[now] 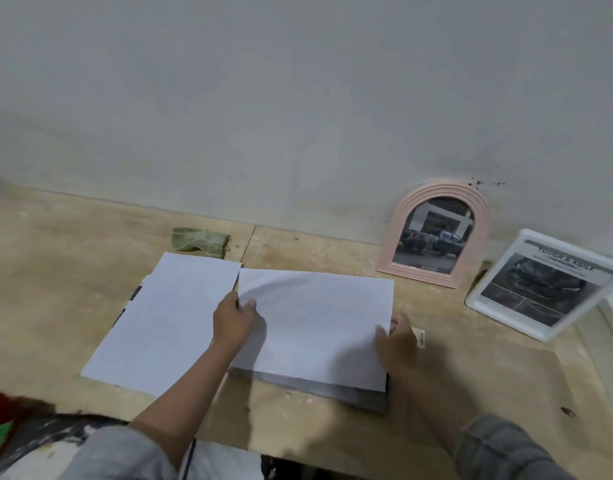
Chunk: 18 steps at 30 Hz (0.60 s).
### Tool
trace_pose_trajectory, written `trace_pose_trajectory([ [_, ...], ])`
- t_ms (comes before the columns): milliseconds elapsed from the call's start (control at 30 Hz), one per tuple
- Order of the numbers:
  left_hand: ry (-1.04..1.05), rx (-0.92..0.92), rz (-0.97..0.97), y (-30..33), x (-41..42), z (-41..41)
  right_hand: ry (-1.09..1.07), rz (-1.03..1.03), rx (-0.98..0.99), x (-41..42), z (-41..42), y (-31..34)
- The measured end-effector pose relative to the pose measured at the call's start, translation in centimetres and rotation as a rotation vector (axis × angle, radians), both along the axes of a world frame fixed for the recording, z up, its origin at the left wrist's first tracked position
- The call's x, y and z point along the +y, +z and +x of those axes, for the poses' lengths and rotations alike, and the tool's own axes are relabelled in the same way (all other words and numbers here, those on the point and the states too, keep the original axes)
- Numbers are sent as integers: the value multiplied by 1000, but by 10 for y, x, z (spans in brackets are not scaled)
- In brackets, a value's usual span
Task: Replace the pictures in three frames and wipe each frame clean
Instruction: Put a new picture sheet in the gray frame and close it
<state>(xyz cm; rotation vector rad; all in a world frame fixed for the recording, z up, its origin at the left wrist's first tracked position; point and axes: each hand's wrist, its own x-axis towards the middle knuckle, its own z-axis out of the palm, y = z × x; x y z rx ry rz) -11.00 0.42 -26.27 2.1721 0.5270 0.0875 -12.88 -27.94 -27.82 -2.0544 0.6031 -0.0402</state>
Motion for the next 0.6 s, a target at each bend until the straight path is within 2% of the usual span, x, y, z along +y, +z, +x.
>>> trace_pose_trajectory([
  [67, 77, -52, -56, 9, 4, -9, -15, 7, -96, 8, 12, 8],
  [267, 269, -119, -213, 20, 33, -36, 65, 119, -124, 52, 58, 46],
  [467, 453, -132, -400, 23, 89, -49, 246, 88, -311, 138, 96, 94],
  [600, 537, -107, -555, 15, 139, -47, 368, -11, -388, 213, 121, 114],
])
